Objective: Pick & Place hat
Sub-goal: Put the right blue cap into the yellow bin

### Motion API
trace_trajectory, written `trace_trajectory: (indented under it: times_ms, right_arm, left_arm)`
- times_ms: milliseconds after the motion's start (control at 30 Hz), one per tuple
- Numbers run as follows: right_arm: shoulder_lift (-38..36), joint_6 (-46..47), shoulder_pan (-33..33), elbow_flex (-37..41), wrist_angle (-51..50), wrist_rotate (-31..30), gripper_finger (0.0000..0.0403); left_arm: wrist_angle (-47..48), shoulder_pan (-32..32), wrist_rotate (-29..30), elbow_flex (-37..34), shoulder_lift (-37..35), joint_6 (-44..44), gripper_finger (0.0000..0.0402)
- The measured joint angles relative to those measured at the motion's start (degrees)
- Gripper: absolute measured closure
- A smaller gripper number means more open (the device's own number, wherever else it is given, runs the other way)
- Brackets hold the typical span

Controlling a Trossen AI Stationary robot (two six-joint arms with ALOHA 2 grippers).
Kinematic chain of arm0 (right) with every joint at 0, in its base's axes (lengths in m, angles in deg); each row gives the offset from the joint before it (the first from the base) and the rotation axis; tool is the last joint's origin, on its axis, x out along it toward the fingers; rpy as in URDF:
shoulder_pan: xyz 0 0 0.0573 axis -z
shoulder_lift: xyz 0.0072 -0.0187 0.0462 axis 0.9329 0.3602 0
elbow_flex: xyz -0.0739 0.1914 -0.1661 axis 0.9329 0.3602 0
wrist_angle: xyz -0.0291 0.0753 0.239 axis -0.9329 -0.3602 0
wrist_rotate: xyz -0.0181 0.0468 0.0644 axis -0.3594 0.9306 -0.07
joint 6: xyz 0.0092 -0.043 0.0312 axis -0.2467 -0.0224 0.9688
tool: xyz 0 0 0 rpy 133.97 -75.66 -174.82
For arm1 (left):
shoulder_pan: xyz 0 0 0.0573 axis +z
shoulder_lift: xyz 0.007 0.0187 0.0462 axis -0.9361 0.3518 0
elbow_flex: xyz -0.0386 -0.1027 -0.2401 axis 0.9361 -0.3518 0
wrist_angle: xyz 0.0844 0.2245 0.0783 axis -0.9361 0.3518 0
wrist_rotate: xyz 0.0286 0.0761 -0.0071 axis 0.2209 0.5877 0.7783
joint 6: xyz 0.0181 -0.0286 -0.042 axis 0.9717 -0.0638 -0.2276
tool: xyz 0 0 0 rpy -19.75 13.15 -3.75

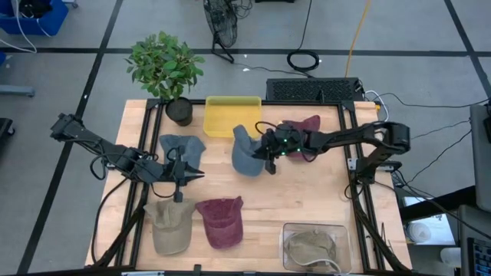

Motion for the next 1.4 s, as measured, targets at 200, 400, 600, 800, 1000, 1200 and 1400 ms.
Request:
trace_trajectory:
  times_ms: [200,400,600,800,1000,1200,1400]
  right_arm:
    - [8.19,0.88,-0.47,0.11,3.98,0.14,0.0378]
    - [8.45,0.82,-0.78,0.04,6.26,-0.13,0.0352]
    - [7.63,0.44,-2.05,-0.08,12.49,-0.02,0.0306]
    - [5.29,-1.06,-2.35,0.01,10.29,-0.04,0.026]
    - [-5.18,-2.15,-3.3,0.02,-3.82,-0.4,0.0244]
    - [-17.18,-5.26,-8.42,0.47,-16.36,-11.41,0.0247]
    - [-27.6,-5.62,-11.93,6.09,-15.08,-19.57,0.0255]
  left_arm:
    - [-0.1,0.64,0.04,0.0,-0.01,0.81,0.036]
    - [-0.05,1.79,0.0,0.0,-0.01,2.01,0.036]
    - [-1.13,3.32,-0.04,0.0,0.37,1.68,0.036]
    - [-9.5,6.08,-0.44,0.0,6.51,2.42,0.036]
    - [-13.46,13.27,-2.23,0.0,16.72,1.73,0.0323]
    - [-21.96,22.41,-13.81,0.0,23.95,0.98,0.0217]
    - [-27.61,28.57,-21.1,1.81,32.69,2.19,0.0181]
